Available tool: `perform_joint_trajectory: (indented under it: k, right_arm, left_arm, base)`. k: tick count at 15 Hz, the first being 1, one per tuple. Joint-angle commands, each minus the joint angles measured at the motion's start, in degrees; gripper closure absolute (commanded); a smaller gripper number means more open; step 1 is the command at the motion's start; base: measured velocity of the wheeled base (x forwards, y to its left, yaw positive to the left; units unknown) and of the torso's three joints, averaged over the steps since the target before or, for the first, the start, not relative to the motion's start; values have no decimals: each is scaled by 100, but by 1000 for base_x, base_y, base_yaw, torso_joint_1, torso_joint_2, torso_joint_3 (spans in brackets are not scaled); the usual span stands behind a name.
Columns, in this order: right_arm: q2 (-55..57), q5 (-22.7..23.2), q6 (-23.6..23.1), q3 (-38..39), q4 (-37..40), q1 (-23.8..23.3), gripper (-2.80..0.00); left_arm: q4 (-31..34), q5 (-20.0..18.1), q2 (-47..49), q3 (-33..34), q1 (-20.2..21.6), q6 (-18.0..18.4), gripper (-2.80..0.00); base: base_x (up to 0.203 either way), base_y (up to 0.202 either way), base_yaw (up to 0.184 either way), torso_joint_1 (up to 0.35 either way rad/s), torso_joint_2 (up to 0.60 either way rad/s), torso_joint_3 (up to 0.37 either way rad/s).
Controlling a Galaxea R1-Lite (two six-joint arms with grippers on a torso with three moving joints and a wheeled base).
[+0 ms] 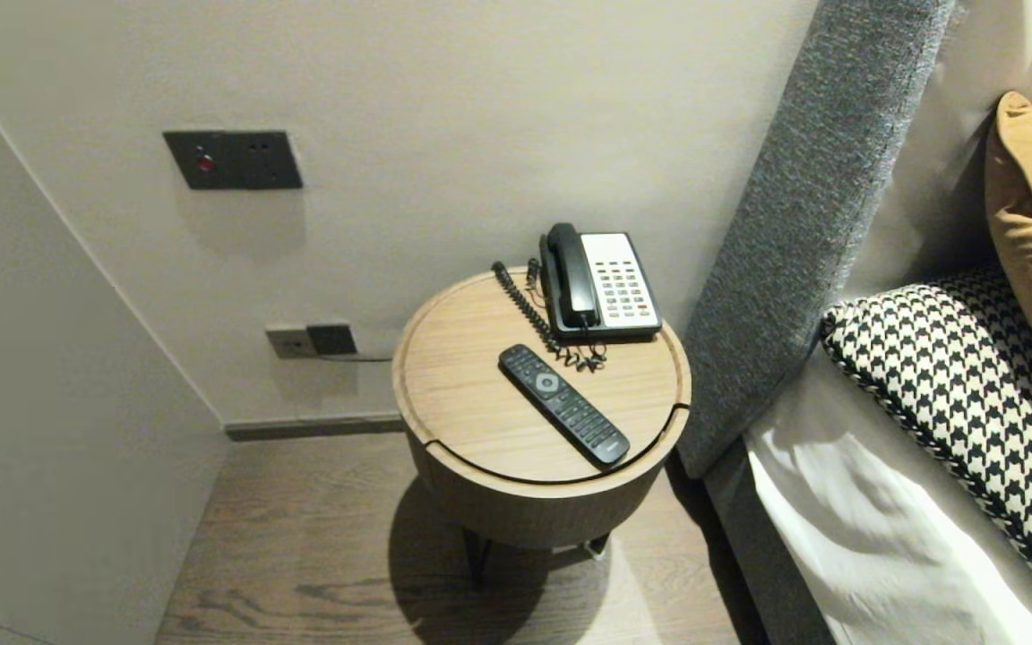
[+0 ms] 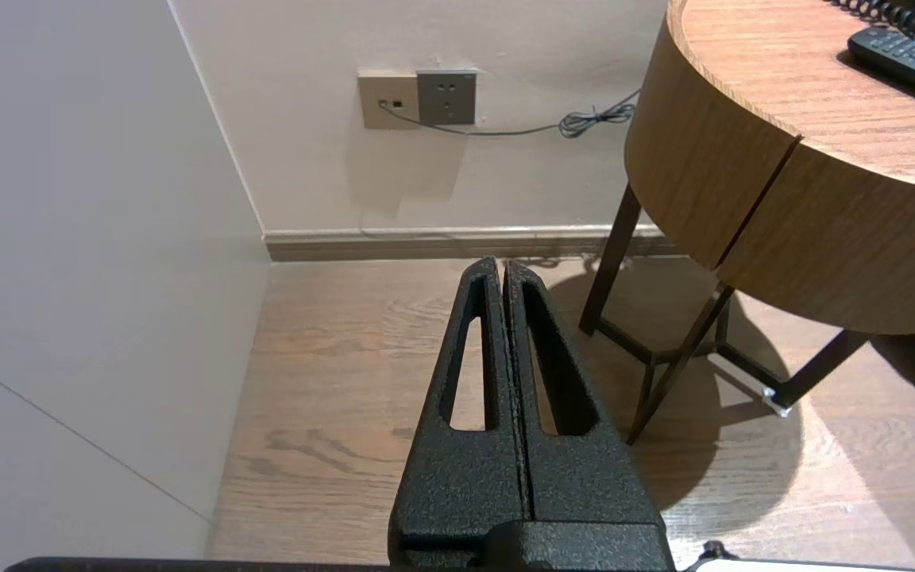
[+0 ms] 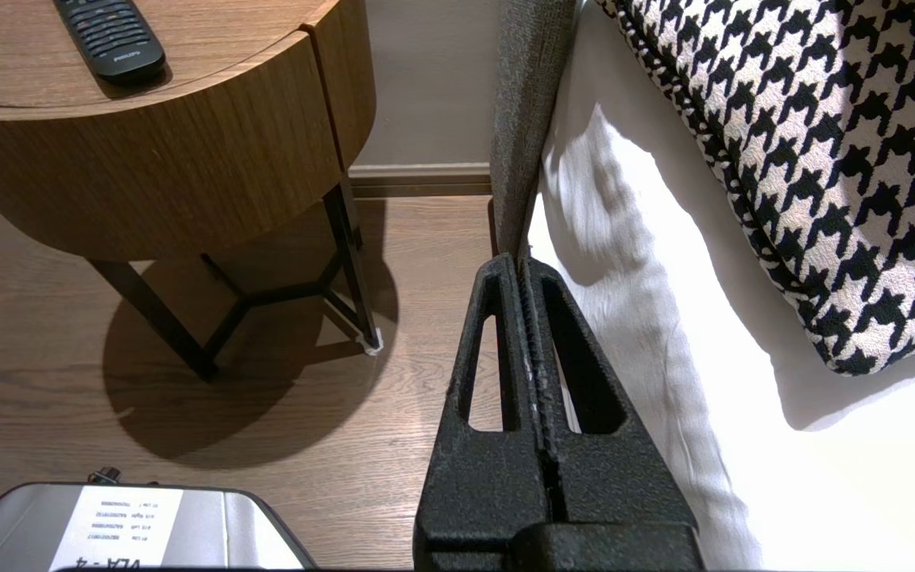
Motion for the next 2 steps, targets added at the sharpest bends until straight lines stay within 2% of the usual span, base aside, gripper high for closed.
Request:
perform_joint_trajectory:
  k: [1,2]
  right_arm:
    - [11,3,-7,1,8,0,0]
    - [11,3,-5,1,5,0,0]
  left_arm:
    - [-3,3,0,0,2,-3,0]
    - [4,3,0,0,2,-3,0]
  base:
    - [0,0,0,0,0,0]
    - [0,0,0,0,0,0]
